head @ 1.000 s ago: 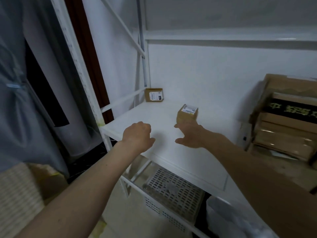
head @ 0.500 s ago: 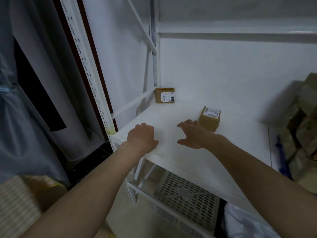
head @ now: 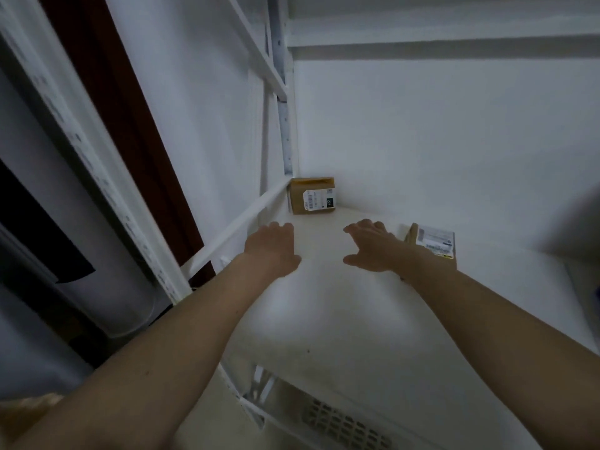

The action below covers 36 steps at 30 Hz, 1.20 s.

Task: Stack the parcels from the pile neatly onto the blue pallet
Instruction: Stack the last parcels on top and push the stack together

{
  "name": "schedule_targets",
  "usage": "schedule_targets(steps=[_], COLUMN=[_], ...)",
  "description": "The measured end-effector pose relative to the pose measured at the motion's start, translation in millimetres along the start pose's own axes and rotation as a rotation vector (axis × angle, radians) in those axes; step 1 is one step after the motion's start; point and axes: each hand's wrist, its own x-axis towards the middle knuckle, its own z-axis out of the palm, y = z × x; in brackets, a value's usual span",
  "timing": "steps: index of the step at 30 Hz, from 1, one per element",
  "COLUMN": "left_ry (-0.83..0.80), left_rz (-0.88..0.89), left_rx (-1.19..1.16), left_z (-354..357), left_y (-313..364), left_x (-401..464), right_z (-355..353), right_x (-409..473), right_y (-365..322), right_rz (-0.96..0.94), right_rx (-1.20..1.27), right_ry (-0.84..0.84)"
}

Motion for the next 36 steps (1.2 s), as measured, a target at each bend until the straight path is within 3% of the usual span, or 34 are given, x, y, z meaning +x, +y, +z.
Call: schedule_targets(steps=[12,21,27,36], left_ry=[-0.146,-0.049,-0.073,-0.083], left_rz=[-0.074,0.057,0.043,-0.118], left_rx=[-0.364,-0.809,-1.181,-1.346], left_z=[23,61,73,89], left_y=[-37,-40,-43,-33], left_x=[174,262,281,251], right_z=[2,13,19,37], right_x=[171,264,287,255], right_y=[15,35,37,37], right_rz=[0.062,0.182,0.197,0.236], right_rx=[0.173,0.333,0.528,0.768], right_ry=[0.010,0.144,0.128,0.351])
